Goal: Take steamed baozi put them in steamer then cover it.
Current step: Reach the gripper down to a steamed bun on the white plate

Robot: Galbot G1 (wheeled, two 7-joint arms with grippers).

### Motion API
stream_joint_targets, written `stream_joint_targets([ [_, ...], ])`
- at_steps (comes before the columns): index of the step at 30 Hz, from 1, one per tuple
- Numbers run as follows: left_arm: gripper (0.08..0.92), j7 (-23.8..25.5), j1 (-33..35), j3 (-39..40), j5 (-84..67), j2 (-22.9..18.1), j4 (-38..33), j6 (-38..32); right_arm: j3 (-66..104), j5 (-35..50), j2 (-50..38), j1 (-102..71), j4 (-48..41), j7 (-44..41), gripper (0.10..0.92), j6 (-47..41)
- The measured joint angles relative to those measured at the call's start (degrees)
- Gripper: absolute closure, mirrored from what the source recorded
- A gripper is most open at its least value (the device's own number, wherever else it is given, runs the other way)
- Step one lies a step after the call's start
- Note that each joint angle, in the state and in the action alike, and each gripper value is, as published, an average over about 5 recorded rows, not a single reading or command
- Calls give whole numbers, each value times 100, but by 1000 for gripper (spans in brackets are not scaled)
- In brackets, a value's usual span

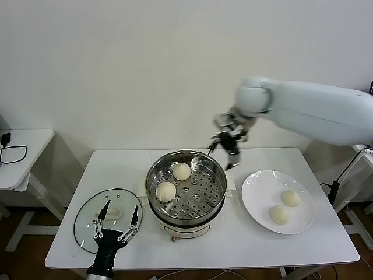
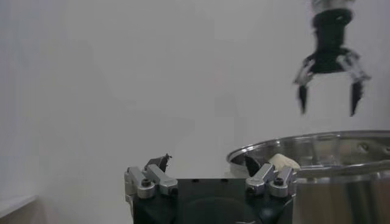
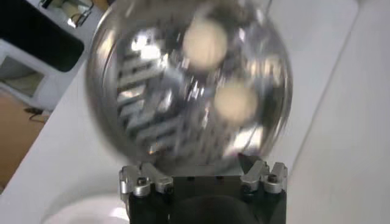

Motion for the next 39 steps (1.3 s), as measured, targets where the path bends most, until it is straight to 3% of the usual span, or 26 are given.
stream_joint_targets([
  [14,177,1,53,5,37,-42,46,-11,620,-1144,-1083,-1548,-669,-240,203,679],
  [39,177,-1,54,15,79,-68,123,-23,1387,-1793,-1252,-3184,-943,399,203,749],
])
